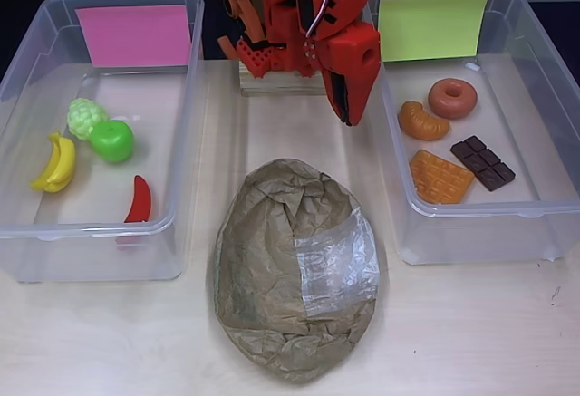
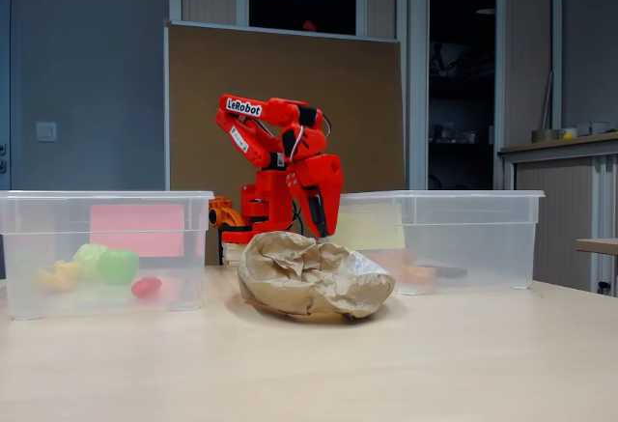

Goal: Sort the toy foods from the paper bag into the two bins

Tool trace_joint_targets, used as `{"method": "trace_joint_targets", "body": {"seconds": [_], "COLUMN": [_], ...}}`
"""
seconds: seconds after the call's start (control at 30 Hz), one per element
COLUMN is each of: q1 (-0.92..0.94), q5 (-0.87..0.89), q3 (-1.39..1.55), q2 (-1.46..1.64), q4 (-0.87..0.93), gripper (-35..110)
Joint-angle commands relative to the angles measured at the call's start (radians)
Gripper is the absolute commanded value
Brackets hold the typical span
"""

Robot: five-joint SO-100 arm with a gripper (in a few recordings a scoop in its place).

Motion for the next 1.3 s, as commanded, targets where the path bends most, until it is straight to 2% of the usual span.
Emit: {"method": "trace_joint_targets", "body": {"seconds": [0.0,0.13,0.23,0.4,0.47,0.5,0.6,0.73,0.87,1.1,1.27], "q1": [0.008,0.110,0.242,0.314,0.342,0.356,0.380,0.396,0.445,0.491,0.549], "q5": [0.354,0.183,-0.179,-0.526,-0.770,-0.839,-1.074,-1.246,-1.657,-2.006,-2.253], "q3": [0.017,0.017,0.061,0.100,0.141,0.156,0.189,0.241,0.290,0.319,0.321], "q2": [0.005,-0.020,-0.031,0.044,0.109,0.133,0.193,0.264,0.368,0.471,0.525], "q4": [-0.043,-0.133,-0.299,-0.379,-0.462,-0.477,-0.465,-0.396,-0.407,-0.391,-0.262], "gripper": [0,0,0,0,0,0,0,0,0,0,0]}}
